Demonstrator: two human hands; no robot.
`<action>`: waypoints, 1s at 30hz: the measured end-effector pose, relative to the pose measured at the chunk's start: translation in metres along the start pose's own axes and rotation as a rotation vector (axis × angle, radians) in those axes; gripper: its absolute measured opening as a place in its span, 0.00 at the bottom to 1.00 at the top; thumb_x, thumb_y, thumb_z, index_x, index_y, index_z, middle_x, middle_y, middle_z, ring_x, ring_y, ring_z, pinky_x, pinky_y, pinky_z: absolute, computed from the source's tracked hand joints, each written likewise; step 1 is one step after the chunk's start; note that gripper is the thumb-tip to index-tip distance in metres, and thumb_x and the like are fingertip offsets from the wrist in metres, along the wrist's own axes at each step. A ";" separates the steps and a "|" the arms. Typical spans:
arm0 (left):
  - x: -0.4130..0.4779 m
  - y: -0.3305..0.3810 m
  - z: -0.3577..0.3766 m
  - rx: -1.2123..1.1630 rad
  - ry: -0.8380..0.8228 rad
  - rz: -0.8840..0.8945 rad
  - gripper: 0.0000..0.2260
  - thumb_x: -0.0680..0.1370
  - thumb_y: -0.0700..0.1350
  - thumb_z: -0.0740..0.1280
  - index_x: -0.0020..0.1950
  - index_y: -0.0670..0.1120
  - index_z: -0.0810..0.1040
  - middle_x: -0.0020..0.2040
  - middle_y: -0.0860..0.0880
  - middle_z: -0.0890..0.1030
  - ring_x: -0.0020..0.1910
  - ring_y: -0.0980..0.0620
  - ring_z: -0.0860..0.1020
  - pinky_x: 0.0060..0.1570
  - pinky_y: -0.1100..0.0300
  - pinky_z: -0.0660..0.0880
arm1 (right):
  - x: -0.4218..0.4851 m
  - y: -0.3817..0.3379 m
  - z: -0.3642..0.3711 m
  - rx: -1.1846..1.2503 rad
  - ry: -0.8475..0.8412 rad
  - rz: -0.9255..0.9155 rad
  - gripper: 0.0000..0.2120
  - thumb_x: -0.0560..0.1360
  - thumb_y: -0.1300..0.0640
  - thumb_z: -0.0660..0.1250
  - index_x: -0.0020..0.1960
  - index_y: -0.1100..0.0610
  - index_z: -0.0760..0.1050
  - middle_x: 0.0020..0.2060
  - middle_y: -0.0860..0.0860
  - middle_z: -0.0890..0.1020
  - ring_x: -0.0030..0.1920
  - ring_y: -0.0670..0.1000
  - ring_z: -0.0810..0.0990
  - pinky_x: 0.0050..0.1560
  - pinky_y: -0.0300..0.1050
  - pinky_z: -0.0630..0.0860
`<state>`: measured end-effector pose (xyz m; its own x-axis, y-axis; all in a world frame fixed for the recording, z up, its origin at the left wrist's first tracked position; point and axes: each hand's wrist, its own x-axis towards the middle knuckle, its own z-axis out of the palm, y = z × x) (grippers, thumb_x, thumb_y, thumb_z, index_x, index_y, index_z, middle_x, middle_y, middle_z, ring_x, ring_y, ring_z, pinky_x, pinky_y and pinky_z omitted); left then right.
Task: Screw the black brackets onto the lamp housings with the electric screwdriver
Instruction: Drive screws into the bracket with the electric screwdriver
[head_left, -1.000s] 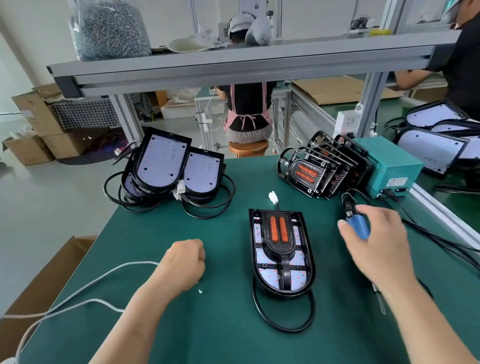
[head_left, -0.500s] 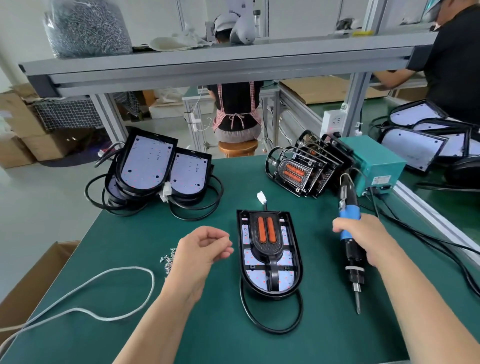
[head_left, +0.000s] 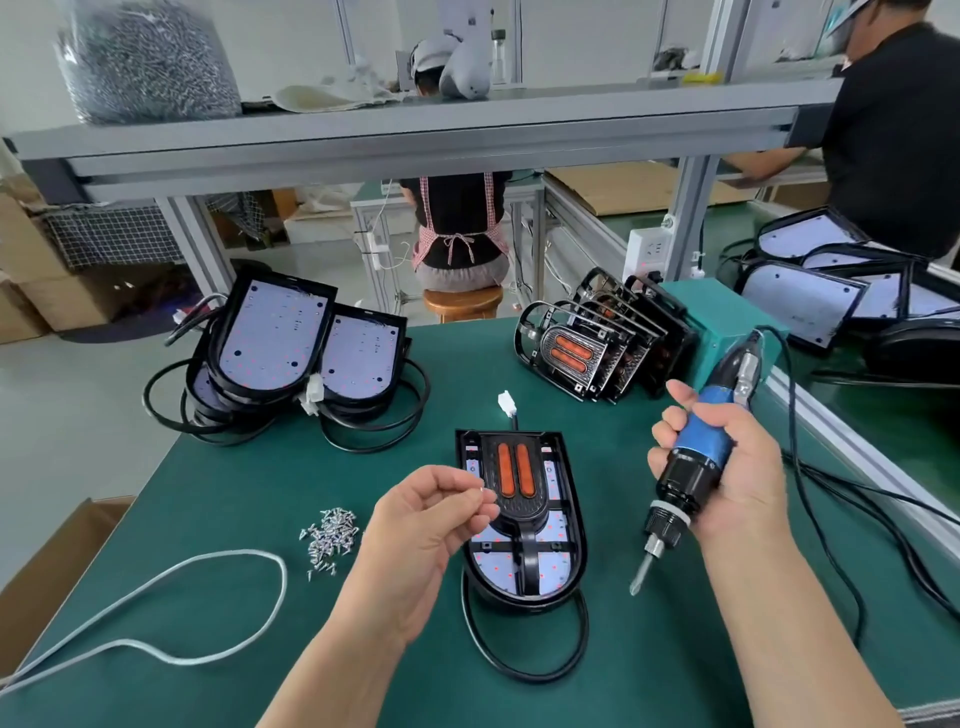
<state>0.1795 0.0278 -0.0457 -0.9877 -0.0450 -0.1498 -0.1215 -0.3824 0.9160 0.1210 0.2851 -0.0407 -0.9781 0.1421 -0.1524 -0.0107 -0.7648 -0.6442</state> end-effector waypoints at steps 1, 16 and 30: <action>-0.001 0.000 0.002 -0.003 -0.007 -0.001 0.03 0.74 0.31 0.69 0.46 0.37 0.80 0.42 0.39 0.83 0.39 0.49 0.83 0.39 0.64 0.79 | -0.001 -0.001 0.004 0.006 -0.014 0.015 0.15 0.77 0.60 0.59 0.60 0.62 0.76 0.36 0.51 0.75 0.32 0.49 0.72 0.28 0.38 0.67; -0.018 0.010 0.025 0.054 -0.292 -0.115 0.05 0.70 0.38 0.76 0.41 0.46 0.83 0.60 0.38 0.82 0.64 0.46 0.79 0.68 0.52 0.72 | -0.017 0.010 0.040 0.372 0.028 0.009 0.15 0.71 0.55 0.75 0.53 0.57 0.74 0.36 0.52 0.75 0.32 0.47 0.75 0.37 0.40 0.79; -0.006 0.021 0.044 0.763 -0.589 0.110 0.06 0.76 0.37 0.71 0.44 0.47 0.83 0.39 0.55 0.81 0.38 0.60 0.76 0.43 0.69 0.71 | -0.038 0.028 0.051 -0.024 -0.120 0.051 0.19 0.69 0.56 0.76 0.57 0.58 0.75 0.39 0.53 0.80 0.40 0.52 0.82 0.46 0.49 0.83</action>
<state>0.1788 0.0609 -0.0094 -0.8632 0.5040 -0.0288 0.1482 0.3076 0.9399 0.1469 0.2260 -0.0145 -0.9951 0.0261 -0.0954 0.0430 -0.7539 -0.6556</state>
